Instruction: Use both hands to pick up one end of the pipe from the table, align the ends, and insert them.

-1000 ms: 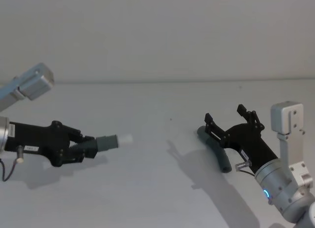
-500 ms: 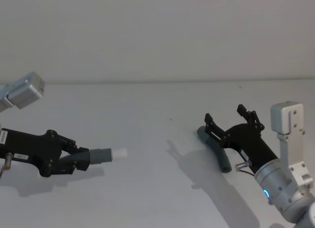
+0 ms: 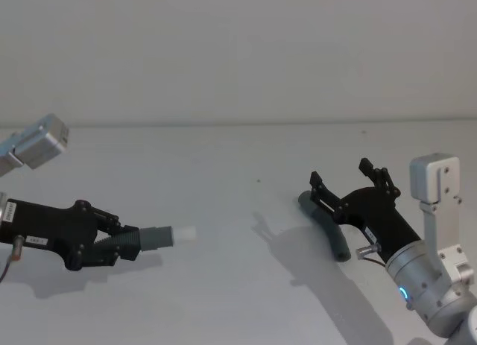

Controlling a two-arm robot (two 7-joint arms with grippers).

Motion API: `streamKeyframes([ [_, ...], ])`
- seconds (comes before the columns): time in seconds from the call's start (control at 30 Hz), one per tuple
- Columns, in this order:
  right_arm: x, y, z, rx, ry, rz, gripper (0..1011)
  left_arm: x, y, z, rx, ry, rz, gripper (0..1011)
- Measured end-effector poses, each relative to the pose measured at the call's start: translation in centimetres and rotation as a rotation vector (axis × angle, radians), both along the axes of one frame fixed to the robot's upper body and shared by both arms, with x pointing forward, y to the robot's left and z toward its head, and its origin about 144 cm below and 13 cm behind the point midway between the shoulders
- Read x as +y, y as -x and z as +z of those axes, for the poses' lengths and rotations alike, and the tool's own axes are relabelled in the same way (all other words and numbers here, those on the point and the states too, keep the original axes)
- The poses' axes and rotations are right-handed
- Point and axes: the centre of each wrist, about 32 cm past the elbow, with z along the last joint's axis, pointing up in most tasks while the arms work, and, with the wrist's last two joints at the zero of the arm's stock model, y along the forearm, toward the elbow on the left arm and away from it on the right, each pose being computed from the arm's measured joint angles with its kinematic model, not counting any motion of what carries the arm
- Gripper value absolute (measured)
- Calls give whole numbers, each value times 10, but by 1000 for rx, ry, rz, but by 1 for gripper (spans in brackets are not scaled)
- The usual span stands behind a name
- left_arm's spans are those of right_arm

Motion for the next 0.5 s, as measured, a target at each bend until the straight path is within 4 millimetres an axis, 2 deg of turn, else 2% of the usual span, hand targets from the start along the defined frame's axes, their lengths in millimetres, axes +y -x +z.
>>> streamKeyframes([
  [0.33,0,0,0,1,-1,-1,1000,-1,-1,-4,1,10,1,301],
  [0.5,2,-2,10,13,-18,-1,1000,-1,-1,-5,2,13,1,301],
])
